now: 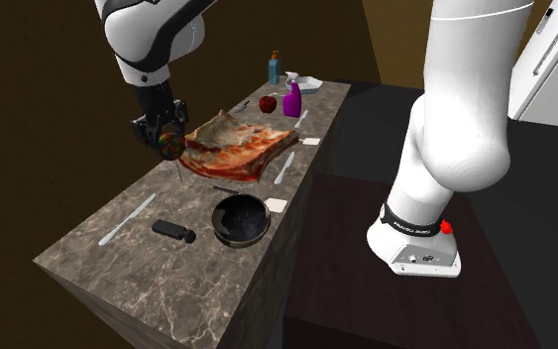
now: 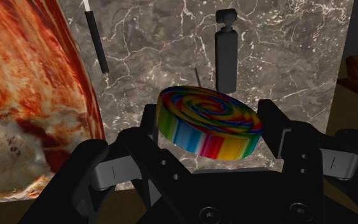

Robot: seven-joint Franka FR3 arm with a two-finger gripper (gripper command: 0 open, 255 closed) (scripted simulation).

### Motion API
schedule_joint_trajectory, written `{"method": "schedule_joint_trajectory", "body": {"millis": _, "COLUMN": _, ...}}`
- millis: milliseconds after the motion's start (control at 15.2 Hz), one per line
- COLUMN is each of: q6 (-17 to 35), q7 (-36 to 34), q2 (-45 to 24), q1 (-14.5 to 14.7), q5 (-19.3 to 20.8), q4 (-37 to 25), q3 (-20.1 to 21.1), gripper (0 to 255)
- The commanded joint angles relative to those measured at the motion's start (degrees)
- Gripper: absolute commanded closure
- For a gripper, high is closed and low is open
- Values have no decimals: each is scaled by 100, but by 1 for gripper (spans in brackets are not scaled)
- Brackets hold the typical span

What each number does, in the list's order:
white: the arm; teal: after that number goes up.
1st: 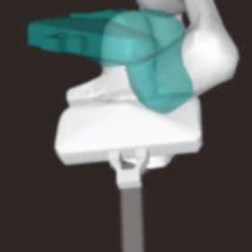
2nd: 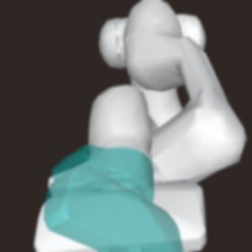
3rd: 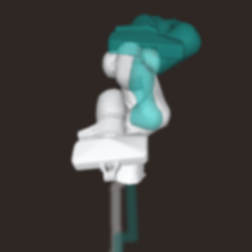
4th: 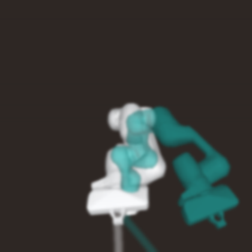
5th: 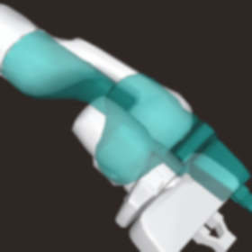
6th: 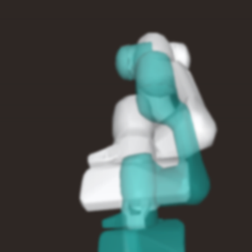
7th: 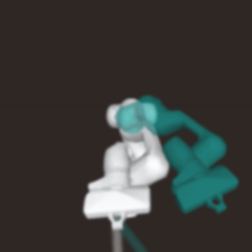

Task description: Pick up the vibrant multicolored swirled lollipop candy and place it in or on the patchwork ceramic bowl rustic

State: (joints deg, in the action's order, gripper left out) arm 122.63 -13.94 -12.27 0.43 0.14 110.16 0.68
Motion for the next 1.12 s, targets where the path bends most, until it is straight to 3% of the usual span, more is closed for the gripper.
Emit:
{"method": "schedule_joint_trajectory", "body": {"millis": 0, "q6": 76, "q7": -25, "q2": 432, "q1": 14, "q5": -4, "q4": 508, "q3": 11, "gripper": 255}}
{"method": "schedule_joint_trajectory", "body": {"millis": 792, "q6": -88, "q7": -190, "q2": 3213, "q1": 129, "q5": -89, "q4": 3124, "q3": 116, "gripper": 255}}
{"method": "schedule_joint_trajectory", "body": {"millis": 1056, "q6": 253, "q7": -192, "q2": 3065, "q1": 129, "q5": -88, "q4": 3317, "q3": 120, "gripper": 255}}
